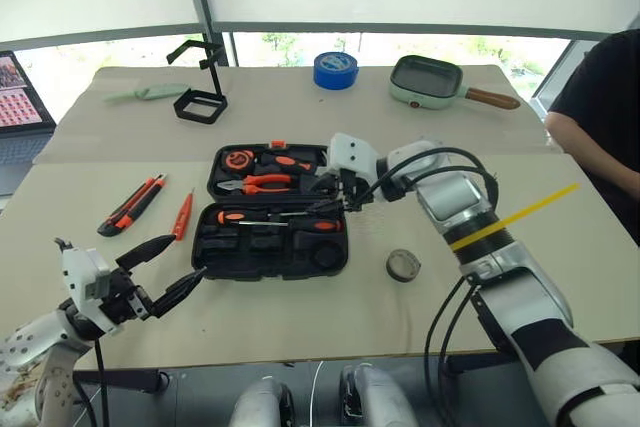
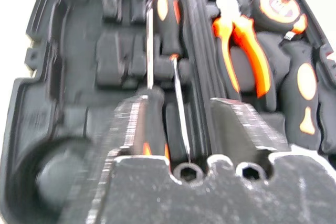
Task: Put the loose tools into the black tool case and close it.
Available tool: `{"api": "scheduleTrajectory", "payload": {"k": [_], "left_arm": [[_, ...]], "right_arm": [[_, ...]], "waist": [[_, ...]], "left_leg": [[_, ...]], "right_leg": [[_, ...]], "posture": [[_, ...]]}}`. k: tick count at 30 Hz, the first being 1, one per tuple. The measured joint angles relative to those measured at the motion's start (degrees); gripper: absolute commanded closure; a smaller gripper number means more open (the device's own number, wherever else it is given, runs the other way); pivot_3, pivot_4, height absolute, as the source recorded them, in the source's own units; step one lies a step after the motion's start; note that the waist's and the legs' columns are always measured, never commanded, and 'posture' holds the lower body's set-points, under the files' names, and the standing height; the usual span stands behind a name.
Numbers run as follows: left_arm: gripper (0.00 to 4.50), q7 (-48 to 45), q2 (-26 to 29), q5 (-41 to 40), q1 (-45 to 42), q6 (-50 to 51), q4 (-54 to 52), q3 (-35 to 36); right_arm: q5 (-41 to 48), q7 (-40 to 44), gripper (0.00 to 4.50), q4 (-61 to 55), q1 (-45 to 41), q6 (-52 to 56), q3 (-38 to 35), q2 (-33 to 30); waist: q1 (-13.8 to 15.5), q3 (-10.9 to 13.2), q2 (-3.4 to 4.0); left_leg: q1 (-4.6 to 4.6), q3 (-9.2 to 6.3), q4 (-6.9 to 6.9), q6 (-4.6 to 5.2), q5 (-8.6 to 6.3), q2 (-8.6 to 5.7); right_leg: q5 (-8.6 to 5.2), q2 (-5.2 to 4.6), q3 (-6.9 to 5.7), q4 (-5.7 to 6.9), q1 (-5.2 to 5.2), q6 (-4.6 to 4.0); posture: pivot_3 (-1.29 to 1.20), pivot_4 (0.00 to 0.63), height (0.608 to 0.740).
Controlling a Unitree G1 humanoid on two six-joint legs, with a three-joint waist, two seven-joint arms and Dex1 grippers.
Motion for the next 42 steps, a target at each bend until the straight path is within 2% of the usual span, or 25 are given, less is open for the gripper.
{"api": "scheduleTrajectory", "payload": {"k": [3, 4, 14, 17, 22, 26, 28, 29, 33, 35, 39, 42], "left_arm": [[0.0, 0.1, -0.2, 0.1, -0.4, -0.1, 0.0, -0.2], [0.0, 0.1, -0.2, 0.1, -0.5, -0.1, 0.0, -0.2], [0.0, 0.4, 0.0, 1.1, -0.7, -0.9, 1.1, -0.1], [0.0, 0.5, 0.1, 1.1, -0.7, -0.9, 1.2, 0.0], [0.0, 0.6, 0.1, 1.1, -0.6, -0.9, 1.2, 0.0], [0.0, 0.9, 0.1, 1.2, 0.0, -0.9, 1.1, 0.2], [0.0, 1.6, 0.1, 1.2, 1.3, -0.9, 1.1, 1.1], [0.0, 2.1, 0.1, 1.0, 1.7, -0.8, 1.2, 2.1], [0.0, 4.7, 0.9, -1.4, 4.4, 2.9, 1.4, 7.1], [0.0, 5.5, 1.2, -1.5, 6.3, 3.5, 2.3, 9.2], [0.0, 9.2, 1.9, -0.2, 8.6, 3.9, 8.2, 14.8], [0.0, 12.2, 2.6, 1.0, 9.7, 4.0, 12.4, 18.4]], "right_arm": [[-0.5, -2.7, 4.4, 2.8, 2.9, -2.5, 0.7, 3.3], [-0.6, -3.0, 4.46, 3.4, 3.5, -2.8, 1.0, 3.7], [-1.4, -4.6, 4.46, 10.6, 3.9, -5.2, 1.5, 7.9], [-2.4, -5.0, 4.46, 13.1, 2.6, -5.7, 1.8, 9.0], [-2.3, -6.7, 4.46, 16.1, 1.9, -4.8, 0.7, 11.3], [-0.2, -5.3, 4.46, 14.0, 3.3, -4.7, -1.2, 11.6], [3.1, -3.4, 4.46, 9.2, 6.8, -5.0, -3.6, 11.1], [5.1, -2.9, 4.46, 5.3, 8.7, -4.6, -5.0, 10.2], [10.5, -0.9, 3.41, -9.7, 14.0, -3.2, -9.6, 4.5], [13.2, -0.4, 2.73, -16.4, 18.7, -3.0, -11.5, 2.1], [16.3, -1.4, 1.36, -25.8, 29.6, -3.0, -15.0, -1.8], [17.2, -3.4, 0.3, -27.7, 34.7, -7.3, -19.6, -3.5]], "waist": [[0.1, 0.0, 0.01], [0.1, 0.0, 0.01], [0.1, 0.0, 0.02], [0.0, 0.0, 0.01], [-0.7, -0.1, -0.01], [-0.9, -0.1, 0.0], [-1.0, 0.0, 0.02], [-0.9, 0.0, 0.03], [-0.7, 0.0, 0.01], [-0.6, 0.0, 0.0], [-0.3, 0.0, -0.01], [-0.2, 0.0, -0.04]], "left_leg": [[0.0, 0.0, 0.0, -0.06, 0.03, 0.0], [-0.01, 0.0, 0.01, -0.05, 0.04, 0.0], [0.09, 0.0, 0.0, -0.05, 0.03, 0.0], [0.32, 0.01, -0.02, -0.05, -0.02, 0.05], [0.43, 0.0, -0.1, -0.43, -0.28, 0.13], [0.37, -0.06, -0.18, -0.52, -0.23, 0.13], [0.28, -0.06, -0.28, -0.52, -0.21, 0.11], [0.22, -0.06, -0.3, -0.59, 0.02, 0.1], [0.18, -0.1, -0.44, -0.2, -0.04, 0.08], [0.18, -0.09, -0.5, -0.18, -0.17, 0.07], [0.19, -0.07, -0.52, -0.18, -0.37, 0.06], [0.22, -0.04, -0.52, -0.14, -0.43, 0.05]], "right_leg": [[0.0, 0.01, 0.01, 0.05, -0.01, 0.0], [0.0, 0.0, 0.01, 0.05, -0.01, 0.0], [0.01, 0.0, 0.03, 0.04, 0.06, -0.01], [-0.15, -0.01, 0.06, 0.05, 0.19, 0.25], [-0.1, 0.01, 0.05, 0.22, 0.19, 0.18], [-0.11, 0.03, 0.02, 0.21, 0.12, 0.15], [-0.11, 0.03, 0.02, 0.12, 0.06, 0.08], [0.06, 0.02, 0.03, 0.1, 0.01, -0.21], [0.08, -0.01, 0.01, -0.16, 0.02, -0.24], [-0.01, -0.01, 0.01, -0.26, 0.04, -0.13], [-0.24, 0.0, 0.0, -0.27, 0.02, -0.07], [-0.45, 0.0, 0.02, -0.27, 0.02, 0.28]], "posture": [[0.0, 0.15, 0.74], [0.0, 0.15, 0.74], [0.0, 0.15, 0.74], [0.0, 0.15, 0.74], [0.0, 0.15, 0.74], [0.0, 0.15, 0.74], [0.0, 0.15, 0.74], [0.0, 0.15, 0.74], [0.0, 0.15, 0.74], [0.0, 0.15, 0.74], [0.0, 0.15, 0.74], [0.0, 0.15, 0.74]]}}
